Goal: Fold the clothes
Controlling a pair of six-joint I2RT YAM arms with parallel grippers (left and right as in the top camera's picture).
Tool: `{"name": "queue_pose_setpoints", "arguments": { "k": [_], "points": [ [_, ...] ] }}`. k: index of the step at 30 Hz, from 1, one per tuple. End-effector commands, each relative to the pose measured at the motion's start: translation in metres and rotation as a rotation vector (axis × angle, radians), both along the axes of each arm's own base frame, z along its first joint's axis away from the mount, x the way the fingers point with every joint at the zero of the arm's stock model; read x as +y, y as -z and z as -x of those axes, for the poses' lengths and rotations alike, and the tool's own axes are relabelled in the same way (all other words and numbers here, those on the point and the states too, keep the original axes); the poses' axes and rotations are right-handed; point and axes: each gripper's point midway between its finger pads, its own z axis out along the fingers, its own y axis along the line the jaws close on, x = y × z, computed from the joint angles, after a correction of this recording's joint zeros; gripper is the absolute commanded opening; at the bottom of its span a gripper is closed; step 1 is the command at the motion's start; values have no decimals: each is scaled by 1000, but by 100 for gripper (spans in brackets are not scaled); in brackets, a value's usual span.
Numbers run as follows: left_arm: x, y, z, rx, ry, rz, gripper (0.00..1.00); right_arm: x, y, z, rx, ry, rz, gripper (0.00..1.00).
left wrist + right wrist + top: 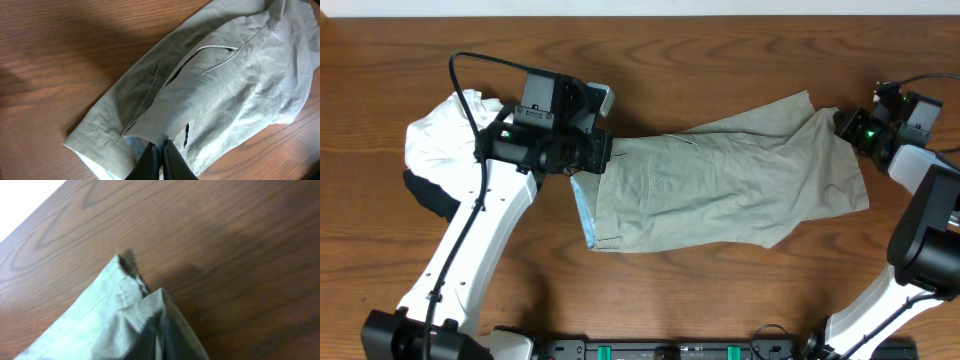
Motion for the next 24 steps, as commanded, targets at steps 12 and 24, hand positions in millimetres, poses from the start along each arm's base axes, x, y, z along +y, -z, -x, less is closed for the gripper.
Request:
{"name": "queue_pose_setpoints", "arguments": {
  "k": [12, 24],
  "points": [
    [6, -58, 16, -112, -66, 65, 6, -12, -96, 19, -121, -11, -55, 1],
    [83, -41, 71, 88, -528, -142, 6, -16, -152, 44, -145, 65, 43, 1]
  ]
}}
